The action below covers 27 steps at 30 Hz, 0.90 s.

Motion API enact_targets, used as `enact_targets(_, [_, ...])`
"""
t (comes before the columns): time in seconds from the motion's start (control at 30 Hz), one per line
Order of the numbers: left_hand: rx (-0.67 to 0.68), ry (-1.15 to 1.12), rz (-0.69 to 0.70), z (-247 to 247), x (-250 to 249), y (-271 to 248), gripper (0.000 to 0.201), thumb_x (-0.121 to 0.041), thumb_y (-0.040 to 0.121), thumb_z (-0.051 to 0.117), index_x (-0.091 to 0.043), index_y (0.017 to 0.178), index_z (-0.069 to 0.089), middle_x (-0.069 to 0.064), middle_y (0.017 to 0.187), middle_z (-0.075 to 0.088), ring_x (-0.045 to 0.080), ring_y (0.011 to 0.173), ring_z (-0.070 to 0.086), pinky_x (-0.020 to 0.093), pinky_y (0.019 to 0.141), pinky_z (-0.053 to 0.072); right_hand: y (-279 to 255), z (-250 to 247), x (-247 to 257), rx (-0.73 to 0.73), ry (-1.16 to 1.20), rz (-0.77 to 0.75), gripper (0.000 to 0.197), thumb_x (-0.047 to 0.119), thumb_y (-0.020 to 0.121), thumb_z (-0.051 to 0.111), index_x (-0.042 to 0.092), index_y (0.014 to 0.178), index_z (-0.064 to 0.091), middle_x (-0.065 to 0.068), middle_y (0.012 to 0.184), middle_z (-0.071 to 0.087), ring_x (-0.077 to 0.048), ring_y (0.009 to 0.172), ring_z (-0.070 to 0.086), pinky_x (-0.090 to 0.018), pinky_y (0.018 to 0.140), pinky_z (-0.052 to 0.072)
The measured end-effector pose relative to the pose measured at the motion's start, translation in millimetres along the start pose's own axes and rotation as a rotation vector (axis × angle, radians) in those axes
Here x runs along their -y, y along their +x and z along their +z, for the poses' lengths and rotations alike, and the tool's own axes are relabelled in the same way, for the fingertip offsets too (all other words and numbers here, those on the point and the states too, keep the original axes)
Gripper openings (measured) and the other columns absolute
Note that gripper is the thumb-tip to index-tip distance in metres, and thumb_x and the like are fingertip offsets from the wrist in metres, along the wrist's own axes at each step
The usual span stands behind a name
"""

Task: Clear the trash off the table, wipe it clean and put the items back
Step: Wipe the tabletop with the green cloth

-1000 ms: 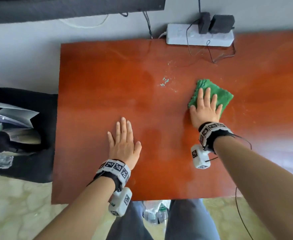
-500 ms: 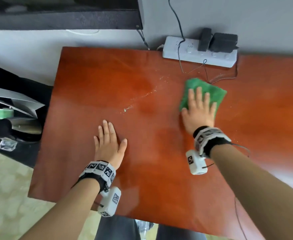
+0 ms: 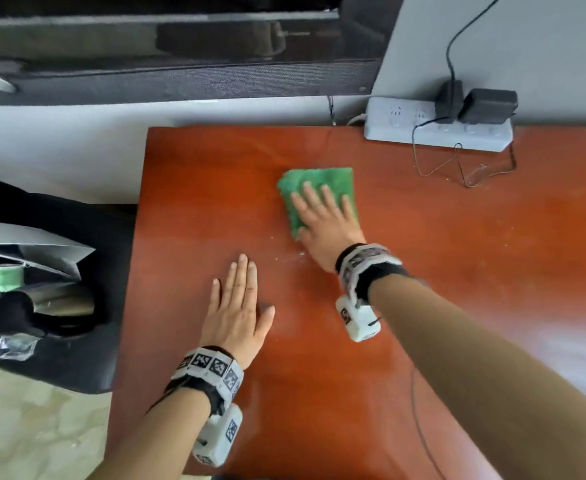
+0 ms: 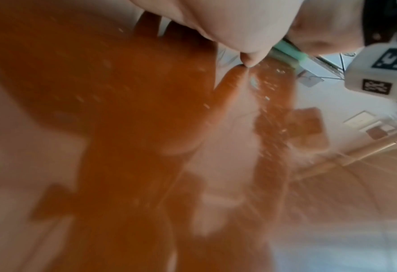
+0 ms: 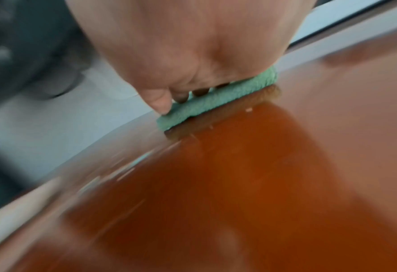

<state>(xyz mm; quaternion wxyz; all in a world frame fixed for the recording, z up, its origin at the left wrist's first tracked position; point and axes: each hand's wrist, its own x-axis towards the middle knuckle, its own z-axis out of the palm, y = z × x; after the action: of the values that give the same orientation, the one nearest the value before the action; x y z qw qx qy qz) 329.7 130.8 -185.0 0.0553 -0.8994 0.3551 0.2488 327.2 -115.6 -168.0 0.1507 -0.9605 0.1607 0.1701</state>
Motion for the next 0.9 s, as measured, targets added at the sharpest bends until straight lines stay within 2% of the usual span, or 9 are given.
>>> enact_targets(0.1, [0.002, 0.003, 0.025, -8, 16, 7, 0.077, -0.059, 0.094, -0.004, -0.013, 0.151, -0.028, 0.003, 0.157, -0.039, 0.018, 0.148, -0.027, 0.047, 0.124, -0.006, 1, -24, -75, -0.109, 0.158, 0.492, 0.068, 0.034, 0.1, 0.033, 0.028, 0.158, -0.001, 0.003, 0.166, -0.008, -0.027, 0.152, -0.006, -0.055, 0.121, 0.0])
enact_targets(0.2, [0.008, -0.02, 0.048, -9, 17, 6, 0.078, -0.06, 0.095, -0.003, -0.013, 0.15, -0.03, 0.003, 0.155, -0.042, 0.019, 0.147, -0.029, 0.048, 0.123, -0.01, 20, -31, -74, -0.103, 0.264, 0.689, 0.07, 0.036, 0.099, 0.034, 0.026, 0.158, 0.0, 0.002, 0.166, -0.008, -0.03, 0.152, -0.006, -0.058, 0.119, -0.001])
enact_targets(0.27, [-0.02, -0.031, 0.042, -6, 16, 6, 0.079, -0.061, 0.097, 0.005, -0.012, 0.155, -0.02, 0.004, 0.16, -0.032, 0.02, 0.151, -0.021, 0.049, 0.123, -0.005, 43, -25, -24, -0.125, 0.211, 0.61, 0.072, 0.037, 0.097, 0.037, 0.025, 0.158, 0.003, 0.002, 0.166, -0.007, -0.03, 0.152, -0.005, -0.059, 0.119, 0.0])
enact_targets(0.43, [-0.051, -0.049, 0.053, -4, 20, 10, 0.08, -0.058, 0.098, 0.021, -0.013, 0.159, -0.003, 0.005, 0.166, -0.014, 0.02, 0.154, -0.005, 0.049, 0.122, 0.001, 69, -4, 105, 0.111, -0.015, -0.147, 0.068, 0.036, 0.1, 0.036, 0.032, 0.158, 0.001, 0.007, 0.165, -0.01, -0.025, 0.152, -0.008, -0.053, 0.121, -0.003])
enact_targets(0.5, [-0.06, -0.056, 0.019, -11, 26, 17, 0.078, -0.058, 0.098, 0.016, -0.015, 0.157, -0.013, 0.002, 0.163, -0.024, 0.018, 0.152, -0.013, 0.047, 0.123, -0.003, 76, -11, 86, 0.068, -0.01, -0.12, 0.068, 0.031, 0.099, 0.038, 0.033, 0.157, 0.004, 0.007, 0.166, -0.007, -0.025, 0.152, -0.005, -0.052, 0.121, 0.0])
enact_targets(0.63, [-0.016, -0.087, -0.068, -30, 43, 38, 0.075, -0.058, 0.1, 0.006, -0.016, 0.151, -0.03, 0.0, 0.155, -0.042, 0.017, 0.147, -0.03, 0.047, 0.123, -0.01, 66, -29, -16, -0.11, 0.094, 0.396, 0.071, 0.03, 0.096, 0.041, 0.031, 0.158, 0.006, 0.002, 0.166, -0.004, -0.027, 0.152, 0.0, -0.053, 0.121, 0.005])
enact_targets(0.73, [-0.022, -0.074, -0.048, -33, 50, 42, 0.076, -0.059, 0.1, 0.006, -0.015, 0.152, -0.029, 0.002, 0.156, -0.04, 0.019, 0.148, -0.028, 0.049, 0.123, -0.008, 71, -34, -16, -0.114, 0.172, 0.528, 0.072, 0.031, 0.094, 0.039, 0.027, 0.158, 0.006, 0.001, 0.166, -0.005, -0.03, 0.152, -0.003, -0.057, 0.12, 0.002])
enact_targets(0.8, [-0.039, -0.056, -0.031, -31, 52, 42, 0.076, -0.058, 0.1, 0.006, -0.014, 0.153, -0.026, 0.003, 0.158, -0.037, 0.02, 0.149, -0.025, 0.05, 0.123, -0.006, 90, -31, 32, -0.126, 0.17, 0.476, 0.072, 0.034, 0.095, 0.038, 0.026, 0.158, 0.006, 0.001, 0.166, -0.005, -0.03, 0.152, -0.004, -0.058, 0.119, 0.0])
enact_targets(0.9, [-0.046, -0.054, -0.005, -30, 56, 42, 0.078, -0.059, 0.096, 0.003, -0.014, 0.154, -0.022, 0.004, 0.16, -0.032, 0.019, 0.15, -0.022, 0.05, 0.124, -0.003, 111, -18, 123, 0.005, 0.044, 0.024, 0.069, 0.037, 0.097, 0.038, 0.028, 0.158, 0.006, 0.004, 0.166, -0.006, -0.028, 0.152, -0.006, -0.055, 0.12, -0.002])
